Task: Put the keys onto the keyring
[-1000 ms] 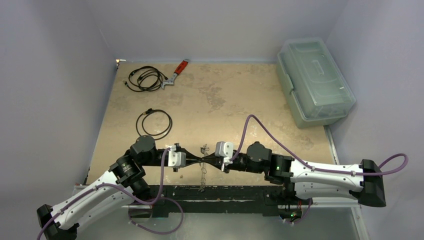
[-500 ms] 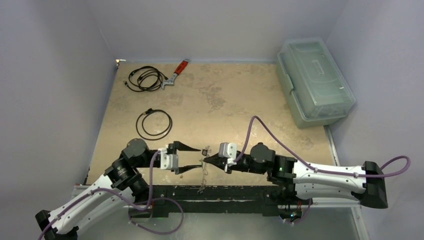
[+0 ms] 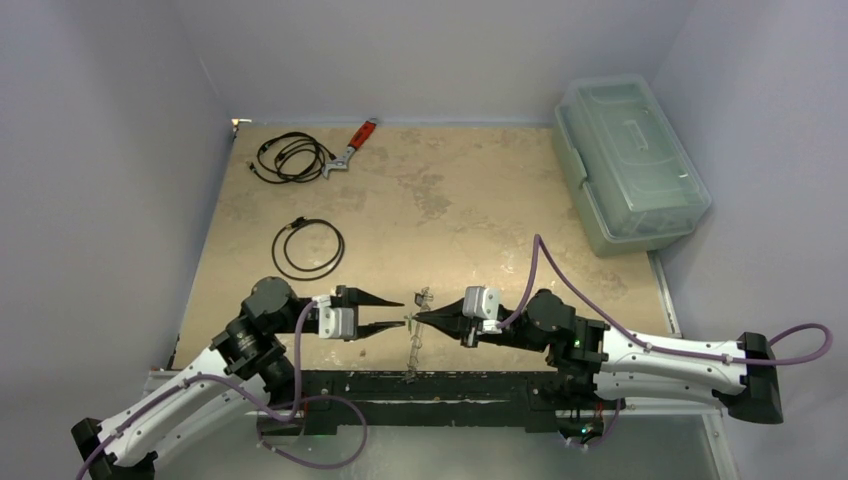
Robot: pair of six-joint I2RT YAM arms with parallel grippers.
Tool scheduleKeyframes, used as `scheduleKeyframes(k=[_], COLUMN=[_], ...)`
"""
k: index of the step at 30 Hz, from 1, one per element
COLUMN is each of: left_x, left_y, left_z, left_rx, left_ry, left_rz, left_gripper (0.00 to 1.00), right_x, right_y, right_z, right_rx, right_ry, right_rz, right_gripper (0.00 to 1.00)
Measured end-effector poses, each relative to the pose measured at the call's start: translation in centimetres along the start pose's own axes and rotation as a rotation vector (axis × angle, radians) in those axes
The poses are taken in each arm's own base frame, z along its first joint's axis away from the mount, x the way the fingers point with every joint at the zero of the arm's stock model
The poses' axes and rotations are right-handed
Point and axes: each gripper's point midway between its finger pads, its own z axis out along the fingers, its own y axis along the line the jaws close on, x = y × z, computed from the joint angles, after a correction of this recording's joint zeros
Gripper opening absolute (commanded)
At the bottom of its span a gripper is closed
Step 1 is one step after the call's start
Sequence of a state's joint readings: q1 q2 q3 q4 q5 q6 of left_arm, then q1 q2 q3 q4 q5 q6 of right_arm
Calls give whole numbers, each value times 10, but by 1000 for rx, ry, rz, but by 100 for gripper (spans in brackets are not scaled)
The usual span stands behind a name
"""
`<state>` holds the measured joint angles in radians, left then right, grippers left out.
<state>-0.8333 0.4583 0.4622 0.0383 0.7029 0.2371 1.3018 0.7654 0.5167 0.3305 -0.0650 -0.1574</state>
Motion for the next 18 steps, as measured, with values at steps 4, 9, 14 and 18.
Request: scheduleKeyframes(k=[4, 9, 14, 18], left_x=[3, 5, 7, 6], left_y=[-1, -1, -2, -2], left_z=[3, 5, 6, 6], left_rx=[10, 22, 30, 32], left_ry=[7, 8, 13, 10], left_rz=[-23, -31, -39, -34], left_gripper=[26, 22, 0, 0], right_x=[0, -3, -4, -9], right_y=[1, 1, 1, 0], right_z=[0, 0, 0, 0], right_rx=[-6, -5, -7, -4], right_ry=[-2, -13, -18, -33], right_rz=[0, 0, -1, -2], right_gripper=[0, 0, 0, 0])
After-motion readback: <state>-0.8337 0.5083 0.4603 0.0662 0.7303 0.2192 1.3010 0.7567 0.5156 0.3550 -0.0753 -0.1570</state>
